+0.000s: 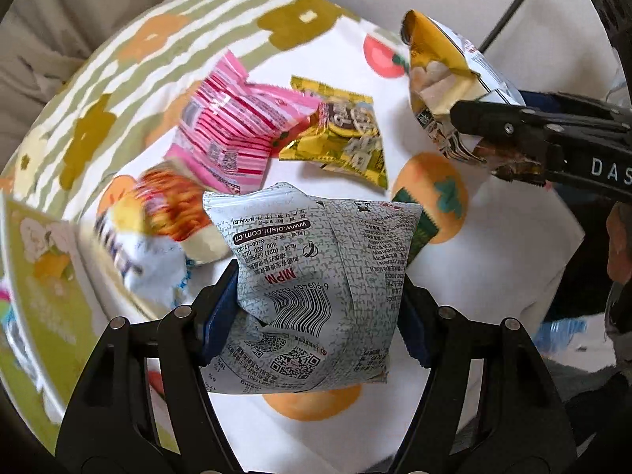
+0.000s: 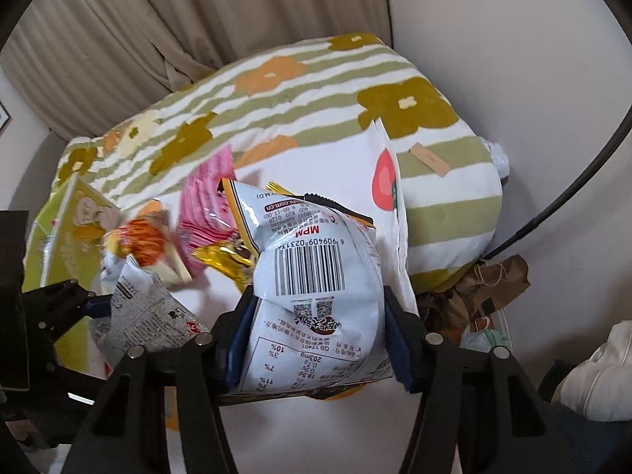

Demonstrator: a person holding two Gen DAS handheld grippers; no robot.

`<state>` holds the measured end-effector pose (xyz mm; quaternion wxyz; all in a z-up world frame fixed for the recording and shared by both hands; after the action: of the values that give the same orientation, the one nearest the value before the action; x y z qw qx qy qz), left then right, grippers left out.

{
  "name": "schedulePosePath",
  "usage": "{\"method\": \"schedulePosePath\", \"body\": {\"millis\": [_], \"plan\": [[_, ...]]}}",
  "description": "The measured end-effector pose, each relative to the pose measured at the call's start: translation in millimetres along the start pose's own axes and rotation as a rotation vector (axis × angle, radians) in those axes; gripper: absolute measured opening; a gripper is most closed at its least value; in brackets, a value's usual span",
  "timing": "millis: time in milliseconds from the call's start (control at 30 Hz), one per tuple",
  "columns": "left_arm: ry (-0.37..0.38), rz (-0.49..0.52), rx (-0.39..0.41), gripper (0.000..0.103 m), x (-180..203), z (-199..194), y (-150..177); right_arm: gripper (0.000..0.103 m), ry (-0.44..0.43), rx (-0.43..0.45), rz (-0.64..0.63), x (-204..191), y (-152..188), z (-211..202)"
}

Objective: Organize snacks
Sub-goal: 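Grasp a white MPM chip bag with the left gripper while the right grasps another MPM bag, then carry the white MPM bag into the box and open the left gripper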

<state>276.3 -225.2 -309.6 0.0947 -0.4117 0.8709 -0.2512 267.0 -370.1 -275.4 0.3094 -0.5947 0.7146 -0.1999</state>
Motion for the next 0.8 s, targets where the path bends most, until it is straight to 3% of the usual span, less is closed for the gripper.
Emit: {"method": "schedulePosePath", "body": {"millis": [367,567,800], "plan": [[-0.122,-0.176,0.152,0.068,-3,-81,-7,0.054,-0.137,0.117,-0.132,-35,-32,-61],[-0.234,-0.294,0.254,0.068,-45,-145,-7,0.054,-0.258,0.16,-0.226,-85,-50,-83],[-0.356,-0.37,0.32,0.068,-126,-202,15,0.054,-0.386,0.207,-0.317,-179,-59,-97]]}}
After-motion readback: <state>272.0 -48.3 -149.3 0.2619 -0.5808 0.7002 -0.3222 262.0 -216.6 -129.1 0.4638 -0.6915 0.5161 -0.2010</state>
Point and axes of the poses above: each gripper's, at about its wrist camera, not at the fingertips, and z roughly the way its jaws point, x to its right, y to its underside, the point moved 10 cm from there along z, roughly the way its jaws point, and after that the axes turned 13 degrees about x, right-handed, at the moved point
